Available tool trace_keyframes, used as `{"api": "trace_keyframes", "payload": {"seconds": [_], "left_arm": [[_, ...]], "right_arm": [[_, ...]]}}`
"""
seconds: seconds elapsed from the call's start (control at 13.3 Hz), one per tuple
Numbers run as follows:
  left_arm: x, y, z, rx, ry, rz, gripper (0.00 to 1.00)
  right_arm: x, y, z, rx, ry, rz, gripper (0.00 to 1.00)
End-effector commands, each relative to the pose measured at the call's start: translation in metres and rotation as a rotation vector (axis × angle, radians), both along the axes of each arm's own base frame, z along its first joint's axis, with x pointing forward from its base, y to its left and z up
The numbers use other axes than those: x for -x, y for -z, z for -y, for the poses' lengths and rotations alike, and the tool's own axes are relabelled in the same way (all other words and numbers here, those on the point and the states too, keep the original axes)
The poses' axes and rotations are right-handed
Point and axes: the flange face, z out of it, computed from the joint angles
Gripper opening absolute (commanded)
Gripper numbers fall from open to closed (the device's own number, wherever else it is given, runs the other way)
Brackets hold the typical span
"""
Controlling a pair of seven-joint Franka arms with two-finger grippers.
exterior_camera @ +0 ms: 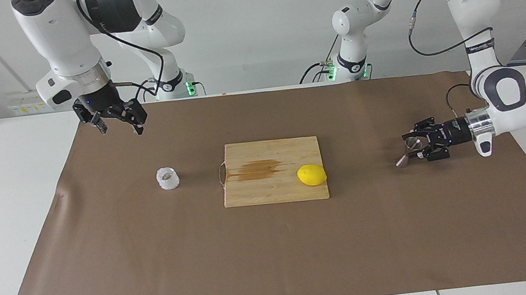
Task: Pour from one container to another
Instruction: 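Open the left gripper and move it toward the metal jigger, then close the left gripper around the metal jigger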
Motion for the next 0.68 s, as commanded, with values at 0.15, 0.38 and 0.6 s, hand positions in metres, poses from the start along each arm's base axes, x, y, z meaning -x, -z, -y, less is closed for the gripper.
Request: {"api": "trace_keyframes", "payload": {"seconds": [0.15,0.38,0.6], "left_arm": [[0.0072,-0.0087,0.0008,0.007,-0.013,-0.009,0.62],[0.0068,-0.0049,0.0006,0.009,-0.013,-0.013,0.62],[0.0061,-0.0012,-0.0003,0.006,-0.019,-0.014,0.62]], "right_arm": [[0.0071,-0.002,0.0015,-0.029,-0.009,-0.004,1.0],[0.0072,-0.0018,0.0023,-0.029,-0.007,-0.005,1.0],[0.007,-0.002,0.0025,-0.027,-0.007,-0.003,1.0]]}}
